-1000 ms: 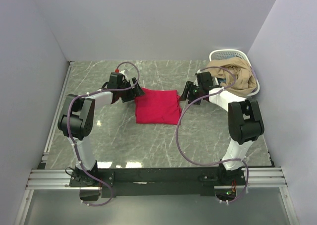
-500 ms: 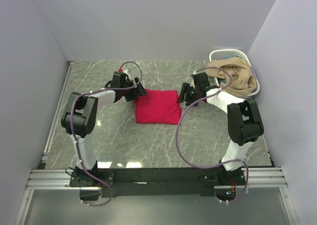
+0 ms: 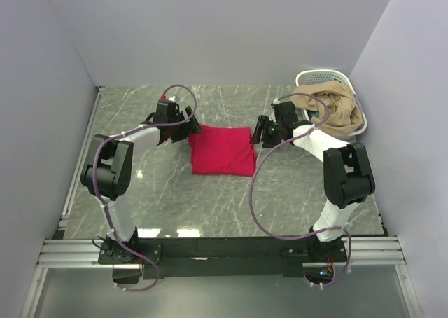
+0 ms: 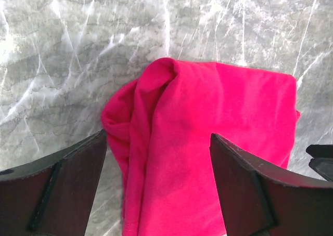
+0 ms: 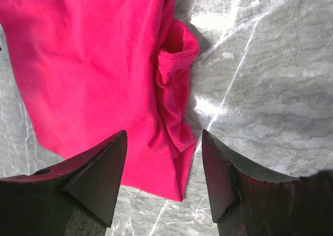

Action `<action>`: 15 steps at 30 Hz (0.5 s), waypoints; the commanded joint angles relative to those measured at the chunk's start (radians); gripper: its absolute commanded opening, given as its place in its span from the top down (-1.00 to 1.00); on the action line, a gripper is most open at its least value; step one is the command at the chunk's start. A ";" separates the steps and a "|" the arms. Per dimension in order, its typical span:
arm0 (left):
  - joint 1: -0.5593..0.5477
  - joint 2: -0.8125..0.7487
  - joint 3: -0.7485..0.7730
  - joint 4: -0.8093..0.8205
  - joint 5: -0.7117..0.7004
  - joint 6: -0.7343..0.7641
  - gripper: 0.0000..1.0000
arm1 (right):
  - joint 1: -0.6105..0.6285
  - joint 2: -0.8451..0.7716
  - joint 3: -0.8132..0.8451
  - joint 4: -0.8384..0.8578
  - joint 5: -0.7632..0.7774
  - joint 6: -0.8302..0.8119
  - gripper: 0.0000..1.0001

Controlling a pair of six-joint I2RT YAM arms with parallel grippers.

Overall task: Fold and stack the t-shirts
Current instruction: Fold the tshirt

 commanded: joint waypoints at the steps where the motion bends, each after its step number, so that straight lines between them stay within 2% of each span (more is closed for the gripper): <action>1: -0.006 0.013 0.014 0.018 0.019 -0.005 -0.70 | 0.006 -0.046 0.003 0.005 -0.003 -0.022 -0.32; 15: -0.017 0.100 0.071 0.019 0.025 -0.002 -0.69 | 0.004 -0.034 0.006 0.002 -0.009 -0.031 -0.33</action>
